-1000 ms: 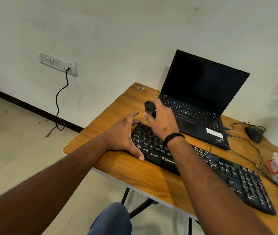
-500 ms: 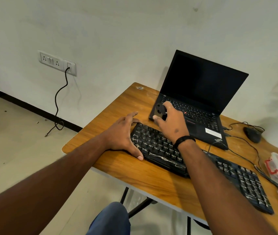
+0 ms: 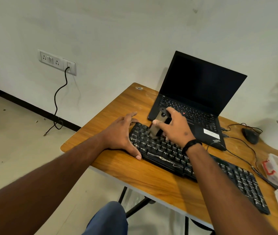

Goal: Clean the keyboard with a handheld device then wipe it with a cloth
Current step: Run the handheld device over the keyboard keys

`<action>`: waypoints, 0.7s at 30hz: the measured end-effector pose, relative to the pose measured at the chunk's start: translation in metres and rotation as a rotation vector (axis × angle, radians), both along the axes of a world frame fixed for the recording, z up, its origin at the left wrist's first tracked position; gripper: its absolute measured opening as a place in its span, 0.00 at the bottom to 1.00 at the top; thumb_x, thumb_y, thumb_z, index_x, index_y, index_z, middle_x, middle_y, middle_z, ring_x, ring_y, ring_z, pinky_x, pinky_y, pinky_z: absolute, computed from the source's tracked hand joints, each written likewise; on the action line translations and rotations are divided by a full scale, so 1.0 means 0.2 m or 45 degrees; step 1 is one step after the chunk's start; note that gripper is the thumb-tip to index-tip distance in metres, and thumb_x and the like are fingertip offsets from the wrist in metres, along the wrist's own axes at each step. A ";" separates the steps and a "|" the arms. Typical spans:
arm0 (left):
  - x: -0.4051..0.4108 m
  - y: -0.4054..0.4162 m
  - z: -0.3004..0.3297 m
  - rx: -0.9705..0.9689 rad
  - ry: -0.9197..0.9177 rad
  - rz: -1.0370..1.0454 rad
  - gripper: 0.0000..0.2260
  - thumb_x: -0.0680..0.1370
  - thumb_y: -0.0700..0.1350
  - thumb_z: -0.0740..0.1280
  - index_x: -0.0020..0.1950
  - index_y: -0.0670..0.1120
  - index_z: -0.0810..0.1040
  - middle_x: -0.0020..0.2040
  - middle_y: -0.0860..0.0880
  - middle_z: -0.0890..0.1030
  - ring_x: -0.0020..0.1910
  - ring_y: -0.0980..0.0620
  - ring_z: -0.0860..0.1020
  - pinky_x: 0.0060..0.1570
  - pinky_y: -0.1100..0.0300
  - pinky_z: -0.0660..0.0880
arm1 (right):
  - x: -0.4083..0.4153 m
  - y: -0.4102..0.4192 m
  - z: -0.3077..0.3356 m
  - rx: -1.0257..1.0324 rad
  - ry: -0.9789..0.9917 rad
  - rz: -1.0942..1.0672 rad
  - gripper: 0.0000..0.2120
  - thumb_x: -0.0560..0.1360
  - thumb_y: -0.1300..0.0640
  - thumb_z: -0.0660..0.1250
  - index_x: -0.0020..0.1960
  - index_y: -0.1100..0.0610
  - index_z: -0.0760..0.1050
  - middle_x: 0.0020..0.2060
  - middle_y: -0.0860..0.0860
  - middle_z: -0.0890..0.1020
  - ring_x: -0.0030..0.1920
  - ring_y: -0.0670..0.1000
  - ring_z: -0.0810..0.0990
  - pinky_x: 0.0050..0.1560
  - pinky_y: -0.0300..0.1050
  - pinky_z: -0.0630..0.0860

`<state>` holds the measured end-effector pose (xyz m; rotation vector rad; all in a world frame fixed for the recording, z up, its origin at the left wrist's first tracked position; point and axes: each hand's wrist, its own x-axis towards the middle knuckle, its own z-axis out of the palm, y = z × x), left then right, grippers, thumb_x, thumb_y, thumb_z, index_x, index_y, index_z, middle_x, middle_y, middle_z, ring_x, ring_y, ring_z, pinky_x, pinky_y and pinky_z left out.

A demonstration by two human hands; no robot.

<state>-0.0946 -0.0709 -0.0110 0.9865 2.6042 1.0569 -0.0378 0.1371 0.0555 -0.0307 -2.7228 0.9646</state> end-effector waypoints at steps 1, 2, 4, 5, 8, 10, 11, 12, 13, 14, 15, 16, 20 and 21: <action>0.00 0.00 0.00 -0.002 -0.005 0.003 0.70 0.53 0.64 0.85 0.82 0.50 0.44 0.78 0.52 0.63 0.78 0.51 0.57 0.76 0.55 0.56 | 0.00 0.00 0.01 0.091 0.068 -0.069 0.13 0.76 0.52 0.71 0.53 0.54 0.69 0.39 0.49 0.80 0.33 0.45 0.76 0.31 0.33 0.68; 0.00 0.00 0.00 -0.002 -0.008 0.003 0.70 0.53 0.65 0.84 0.82 0.51 0.44 0.78 0.52 0.63 0.78 0.51 0.57 0.76 0.55 0.56 | 0.01 0.00 0.01 0.092 0.090 -0.075 0.12 0.76 0.52 0.71 0.54 0.54 0.70 0.39 0.48 0.79 0.34 0.44 0.76 0.31 0.32 0.68; 0.00 0.00 0.00 -0.006 -0.005 -0.002 0.70 0.53 0.65 0.84 0.82 0.51 0.44 0.78 0.53 0.63 0.78 0.51 0.57 0.77 0.53 0.57 | 0.02 -0.01 0.00 -0.102 0.021 0.069 0.11 0.75 0.53 0.72 0.52 0.55 0.71 0.39 0.51 0.81 0.28 0.43 0.76 0.27 0.32 0.69; 0.00 0.00 0.00 -0.006 0.000 -0.004 0.70 0.53 0.65 0.84 0.82 0.50 0.44 0.78 0.53 0.63 0.78 0.51 0.57 0.77 0.53 0.57 | 0.04 -0.01 0.00 -0.202 -0.038 0.129 0.11 0.75 0.53 0.72 0.52 0.55 0.72 0.38 0.53 0.82 0.26 0.45 0.76 0.25 0.35 0.70; 0.01 0.00 0.01 0.001 -0.001 0.003 0.69 0.54 0.62 0.85 0.82 0.50 0.45 0.78 0.53 0.63 0.78 0.52 0.57 0.75 0.56 0.56 | 0.03 0.00 -0.01 -0.135 0.001 0.012 0.11 0.76 0.53 0.71 0.53 0.54 0.71 0.38 0.51 0.80 0.30 0.45 0.75 0.26 0.31 0.70; 0.01 0.00 0.01 0.002 -0.004 0.006 0.69 0.54 0.63 0.85 0.82 0.50 0.45 0.78 0.53 0.63 0.78 0.52 0.57 0.76 0.55 0.57 | 0.02 0.00 0.00 0.013 0.124 -0.151 0.12 0.76 0.53 0.70 0.55 0.55 0.71 0.41 0.47 0.79 0.34 0.43 0.75 0.31 0.31 0.70; 0.01 0.00 0.01 -0.003 -0.004 0.006 0.69 0.54 0.63 0.85 0.82 0.50 0.45 0.78 0.53 0.63 0.78 0.51 0.58 0.76 0.54 0.57 | 0.02 0.00 -0.01 0.011 0.138 -0.154 0.12 0.76 0.53 0.70 0.55 0.56 0.71 0.42 0.48 0.79 0.34 0.44 0.76 0.32 0.33 0.70; 0.00 0.00 0.00 -0.007 -0.004 0.004 0.69 0.53 0.63 0.85 0.82 0.51 0.44 0.78 0.53 0.64 0.78 0.51 0.58 0.76 0.54 0.57 | 0.03 0.00 -0.01 -0.078 0.109 -0.092 0.12 0.76 0.53 0.70 0.55 0.56 0.72 0.42 0.50 0.81 0.33 0.46 0.76 0.30 0.35 0.72; 0.00 0.00 0.00 -0.009 -0.004 0.002 0.69 0.53 0.64 0.85 0.82 0.51 0.44 0.78 0.53 0.64 0.78 0.51 0.58 0.77 0.53 0.57 | 0.04 -0.01 -0.01 -0.204 0.037 -0.002 0.11 0.76 0.53 0.71 0.53 0.56 0.72 0.41 0.53 0.82 0.30 0.48 0.77 0.27 0.37 0.72; 0.00 0.00 0.00 -0.008 -0.005 0.001 0.69 0.53 0.63 0.85 0.82 0.50 0.44 0.78 0.53 0.64 0.78 0.51 0.58 0.76 0.53 0.58 | 0.05 -0.02 -0.02 -0.279 -0.020 0.066 0.11 0.76 0.52 0.71 0.52 0.55 0.72 0.40 0.55 0.83 0.28 0.49 0.77 0.25 0.38 0.72; 0.00 0.00 0.00 -0.006 -0.002 0.002 0.69 0.54 0.63 0.85 0.82 0.50 0.44 0.78 0.52 0.64 0.78 0.51 0.58 0.76 0.54 0.58 | 0.06 -0.03 -0.03 -0.256 -0.026 0.074 0.11 0.75 0.52 0.72 0.51 0.55 0.72 0.39 0.56 0.83 0.28 0.49 0.77 0.24 0.37 0.72; 0.00 0.00 0.00 -0.006 0.000 0.002 0.69 0.53 0.63 0.85 0.82 0.50 0.45 0.78 0.52 0.64 0.78 0.51 0.58 0.76 0.54 0.58 | 0.05 -0.02 -0.04 -0.161 0.017 0.018 0.11 0.75 0.51 0.72 0.51 0.54 0.72 0.39 0.54 0.83 0.29 0.48 0.77 0.25 0.36 0.72; 0.00 0.00 0.00 -0.005 -0.007 0.006 0.69 0.53 0.63 0.85 0.82 0.50 0.45 0.78 0.52 0.63 0.78 0.51 0.58 0.76 0.54 0.57 | 0.04 -0.01 -0.03 0.083 0.262 -0.222 0.13 0.76 0.49 0.71 0.53 0.55 0.72 0.38 0.46 0.79 0.34 0.43 0.75 0.32 0.31 0.70; 0.00 0.00 0.00 -0.007 -0.007 0.005 0.69 0.53 0.63 0.85 0.82 0.50 0.45 0.78 0.52 0.63 0.78 0.51 0.58 0.76 0.55 0.57 | 0.04 -0.03 -0.03 0.022 0.298 -0.217 0.12 0.75 0.50 0.71 0.51 0.55 0.72 0.37 0.44 0.78 0.34 0.41 0.75 0.31 0.29 0.70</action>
